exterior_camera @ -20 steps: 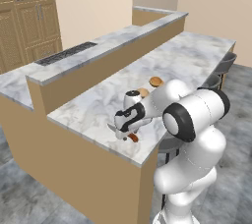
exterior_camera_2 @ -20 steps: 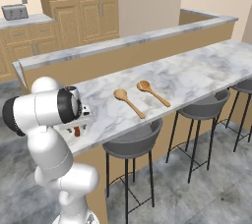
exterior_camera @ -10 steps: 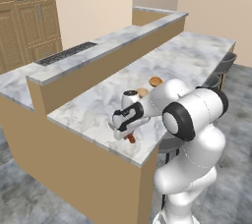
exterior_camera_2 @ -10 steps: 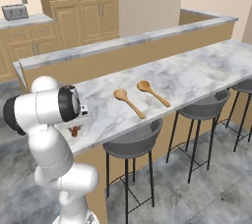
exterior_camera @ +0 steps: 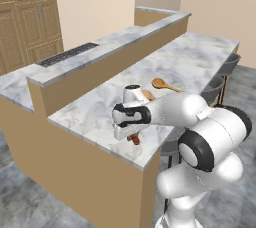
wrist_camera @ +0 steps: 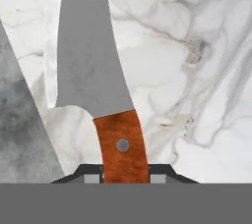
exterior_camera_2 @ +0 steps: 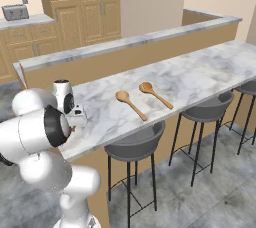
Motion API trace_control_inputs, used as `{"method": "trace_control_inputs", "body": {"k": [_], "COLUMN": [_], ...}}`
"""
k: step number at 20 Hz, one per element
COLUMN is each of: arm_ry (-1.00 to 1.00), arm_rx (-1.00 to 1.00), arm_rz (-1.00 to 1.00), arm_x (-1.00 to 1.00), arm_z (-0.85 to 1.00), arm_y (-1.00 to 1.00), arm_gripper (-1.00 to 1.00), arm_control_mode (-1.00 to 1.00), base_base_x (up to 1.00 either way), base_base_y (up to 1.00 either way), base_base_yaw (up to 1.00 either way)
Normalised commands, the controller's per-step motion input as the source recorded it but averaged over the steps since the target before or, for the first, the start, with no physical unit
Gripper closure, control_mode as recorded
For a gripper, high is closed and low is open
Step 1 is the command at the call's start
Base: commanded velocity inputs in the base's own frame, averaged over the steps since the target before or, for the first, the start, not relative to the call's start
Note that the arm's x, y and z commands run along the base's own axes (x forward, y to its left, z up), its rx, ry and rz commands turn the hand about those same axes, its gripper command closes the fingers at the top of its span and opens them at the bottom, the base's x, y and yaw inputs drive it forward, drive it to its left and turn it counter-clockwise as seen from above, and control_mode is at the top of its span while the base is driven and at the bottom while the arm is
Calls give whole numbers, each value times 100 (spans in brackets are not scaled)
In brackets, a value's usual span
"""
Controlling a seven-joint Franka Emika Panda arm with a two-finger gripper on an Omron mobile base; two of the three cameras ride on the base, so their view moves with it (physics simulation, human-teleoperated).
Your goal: Pick up the metallic utensils from the counter and place them in the open drawer. Make sure not to pick up any wooden utensils.
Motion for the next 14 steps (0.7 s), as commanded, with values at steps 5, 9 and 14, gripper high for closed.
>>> {"method": "trace_control_inputs", "body": {"k": [5, 9, 14], "arm_ry": [-5, -9, -7], "arm_rx": [4, 0, -3], "arm_rz": [-51, -33, -9], "arm_x": [-86, -66, -39], "arm_z": [67, 60, 52], "arm_y": [-36, -38, -18], "arm_gripper": [100, 100, 100], "arm_control_mode": [-100, -100, -100], "base_base_x": [0, 0, 0], "base_base_y": [0, 0, 0], "base_base_yaw": [0, 0, 0]}}
